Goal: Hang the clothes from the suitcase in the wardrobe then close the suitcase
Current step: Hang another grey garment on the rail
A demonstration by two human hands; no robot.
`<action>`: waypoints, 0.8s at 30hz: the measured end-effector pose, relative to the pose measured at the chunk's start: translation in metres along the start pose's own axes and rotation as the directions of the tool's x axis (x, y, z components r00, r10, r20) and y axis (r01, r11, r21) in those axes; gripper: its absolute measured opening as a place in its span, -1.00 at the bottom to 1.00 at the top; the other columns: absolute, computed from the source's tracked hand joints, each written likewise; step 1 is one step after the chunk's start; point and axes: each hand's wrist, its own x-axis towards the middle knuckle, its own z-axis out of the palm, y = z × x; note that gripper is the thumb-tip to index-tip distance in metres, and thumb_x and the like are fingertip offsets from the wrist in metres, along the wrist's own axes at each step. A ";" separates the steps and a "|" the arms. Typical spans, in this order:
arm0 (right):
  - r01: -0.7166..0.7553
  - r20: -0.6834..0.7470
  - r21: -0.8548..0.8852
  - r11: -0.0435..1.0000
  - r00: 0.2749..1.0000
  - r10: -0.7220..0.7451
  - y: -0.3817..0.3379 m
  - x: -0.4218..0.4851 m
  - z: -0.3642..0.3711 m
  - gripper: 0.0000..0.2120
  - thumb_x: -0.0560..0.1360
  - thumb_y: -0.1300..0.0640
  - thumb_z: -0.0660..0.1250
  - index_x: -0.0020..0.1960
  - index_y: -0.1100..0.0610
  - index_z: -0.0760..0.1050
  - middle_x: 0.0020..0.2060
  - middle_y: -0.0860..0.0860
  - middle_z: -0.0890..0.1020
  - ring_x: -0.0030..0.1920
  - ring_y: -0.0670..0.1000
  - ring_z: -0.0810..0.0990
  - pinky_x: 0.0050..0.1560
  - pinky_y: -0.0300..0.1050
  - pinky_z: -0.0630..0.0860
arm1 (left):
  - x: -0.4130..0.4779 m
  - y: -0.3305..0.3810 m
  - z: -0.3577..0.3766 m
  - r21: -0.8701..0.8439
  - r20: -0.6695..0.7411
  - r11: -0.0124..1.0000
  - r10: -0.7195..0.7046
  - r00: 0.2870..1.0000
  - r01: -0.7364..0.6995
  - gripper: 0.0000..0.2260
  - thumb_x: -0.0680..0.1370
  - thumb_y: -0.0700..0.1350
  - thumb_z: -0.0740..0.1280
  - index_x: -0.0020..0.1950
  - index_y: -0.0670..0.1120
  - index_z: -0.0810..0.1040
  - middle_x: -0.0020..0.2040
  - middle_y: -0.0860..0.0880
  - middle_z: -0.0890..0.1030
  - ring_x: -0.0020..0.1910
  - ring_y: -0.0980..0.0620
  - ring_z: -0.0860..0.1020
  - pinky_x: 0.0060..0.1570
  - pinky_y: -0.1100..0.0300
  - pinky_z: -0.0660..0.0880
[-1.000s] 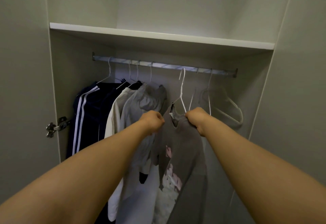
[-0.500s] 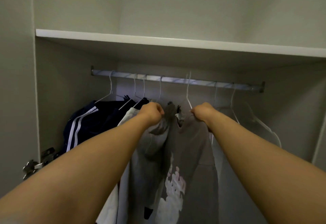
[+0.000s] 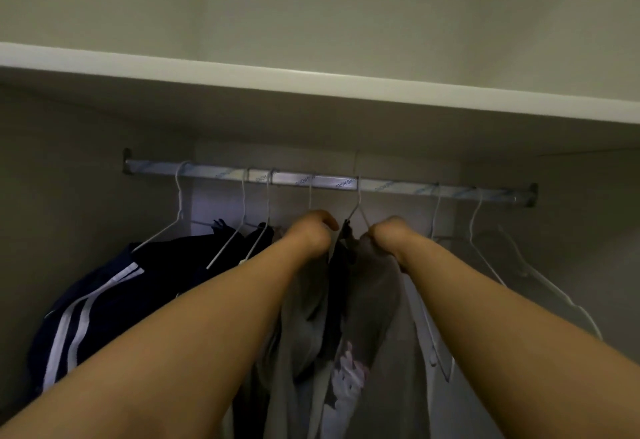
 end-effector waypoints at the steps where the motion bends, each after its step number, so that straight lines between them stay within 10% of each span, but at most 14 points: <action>1: -0.014 -0.009 -0.002 1.000 1.000 0.014 0.002 0.001 0.002 -0.72 0.57 0.37 0.11 0.27 0.39 0.36 0.14 0.30 0.48 0.02 0.16 0.48 -0.07 0.00 0.52 | 0.003 0.000 0.004 -0.007 0.007 1.000 0.009 1.000 -0.009 -0.72 0.58 -0.32 0.17 0.22 -0.10 0.51 0.29 -0.15 0.47 0.23 -0.12 0.47 0.08 0.17 0.44; 13: -0.094 0.081 -0.078 0.993 0.992 0.100 0.035 -0.005 0.015 -0.84 0.59 0.37 0.07 0.04 0.31 0.42 -0.31 0.18 0.45 -0.37 0.08 0.40 -0.48 -0.15 0.28 | -0.018 0.001 0.040 -0.010 0.042 1.000 -0.004 0.999 0.005 -0.72 0.56 -0.33 0.19 0.22 -0.14 0.53 0.26 -0.18 0.50 0.23 -0.16 0.49 0.23 0.06 0.46; 24: -0.134 0.211 -0.015 0.991 0.968 0.134 0.051 -0.018 -0.008 -0.74 0.62 0.25 0.07 -0.23 0.18 0.36 -0.35 0.08 0.44 -0.41 -0.02 0.38 -0.39 -0.19 0.38 | -0.038 0.018 0.067 -0.033 -0.044 0.998 -0.055 0.998 0.054 -0.74 0.61 -0.07 0.18 0.23 -0.15 0.48 0.23 -0.19 0.53 0.19 -0.14 0.50 0.12 0.14 0.42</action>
